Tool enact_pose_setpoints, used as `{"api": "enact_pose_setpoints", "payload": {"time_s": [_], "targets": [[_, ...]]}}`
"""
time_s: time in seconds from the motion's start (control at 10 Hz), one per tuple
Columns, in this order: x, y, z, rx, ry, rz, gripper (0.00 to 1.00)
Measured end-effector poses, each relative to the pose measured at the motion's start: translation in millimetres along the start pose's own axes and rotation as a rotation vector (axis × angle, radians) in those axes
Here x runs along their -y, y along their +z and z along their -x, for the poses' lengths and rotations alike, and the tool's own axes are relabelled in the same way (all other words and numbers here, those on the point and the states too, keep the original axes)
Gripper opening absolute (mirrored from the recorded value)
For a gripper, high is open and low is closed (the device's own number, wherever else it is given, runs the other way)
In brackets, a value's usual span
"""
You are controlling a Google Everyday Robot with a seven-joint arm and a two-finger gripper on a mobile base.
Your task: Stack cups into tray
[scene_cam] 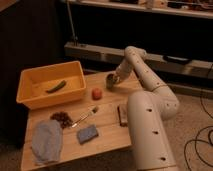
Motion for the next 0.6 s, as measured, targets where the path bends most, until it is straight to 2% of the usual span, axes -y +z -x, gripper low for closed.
{"api": "enact_pose_setpoints", "payload": {"time_s": [0.2,0.3,0.4,0.6], "targets": [[1,3,5,0.017,-0.009,0.006,0.12],[5,1,6,0.022,-0.015,-0.008,0.12],[8,-10,4,0.019,-0.018,-0.029,0.12],[9,-39,2,0.019,-0.031,-0.048,0.12]]}}
